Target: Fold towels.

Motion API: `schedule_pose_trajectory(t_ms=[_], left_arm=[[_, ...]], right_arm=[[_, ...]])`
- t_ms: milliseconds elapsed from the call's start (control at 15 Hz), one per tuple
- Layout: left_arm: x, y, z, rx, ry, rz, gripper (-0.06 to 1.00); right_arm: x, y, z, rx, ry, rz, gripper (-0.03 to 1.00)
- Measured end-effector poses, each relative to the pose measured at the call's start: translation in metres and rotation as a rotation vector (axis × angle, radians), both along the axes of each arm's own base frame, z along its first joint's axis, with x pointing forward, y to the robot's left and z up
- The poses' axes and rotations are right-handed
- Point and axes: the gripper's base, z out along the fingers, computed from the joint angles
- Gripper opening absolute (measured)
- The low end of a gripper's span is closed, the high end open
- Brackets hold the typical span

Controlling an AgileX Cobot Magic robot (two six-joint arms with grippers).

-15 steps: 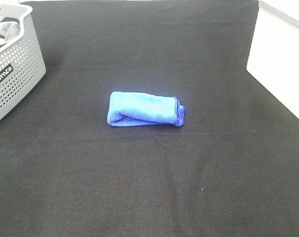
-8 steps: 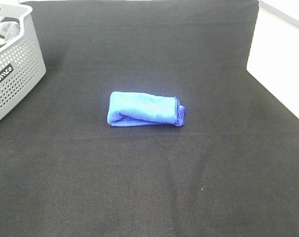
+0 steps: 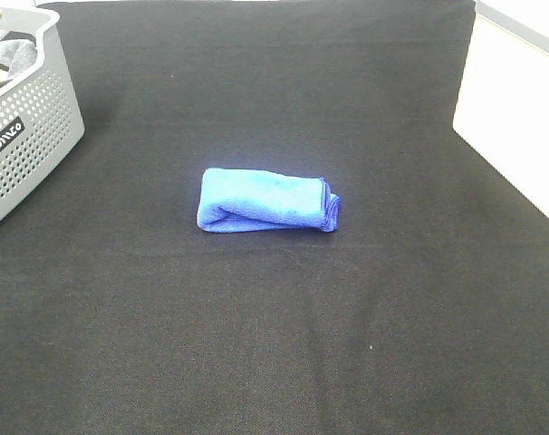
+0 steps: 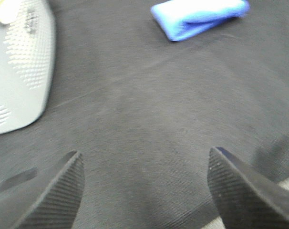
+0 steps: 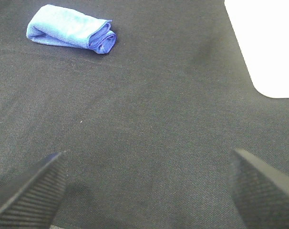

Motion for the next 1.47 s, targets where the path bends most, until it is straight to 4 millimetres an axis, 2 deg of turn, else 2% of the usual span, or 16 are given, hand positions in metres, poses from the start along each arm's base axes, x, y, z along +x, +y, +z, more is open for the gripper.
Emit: schedule_pose_trajectory(t_ms=[200,400,800,1467], left_arm=[[-0.011,0.001,0.0,-0.006,-0.078,0.063,0.69],[-0.013,0.001,0.0,-0.007,-0.089,0.063,0.69],[-0.013,0.001,0.0,-0.007,-0.089,0.063,0.69],[-0.013,0.001,0.0,-0.007,-0.089,0.063,0.69]], right_arm=[[0.001,-0.001,0.0,0.0,0.0,-0.101,0.86],[0.001,-0.001,0.0,-0.001,0.0,-0.158,0.86],[-0.012,-0.001,0.0,0.007,-0.087,-0.161,0.86],[-0.012,-0.001,0.0,0.007,-0.088,-0.161,0.86]])
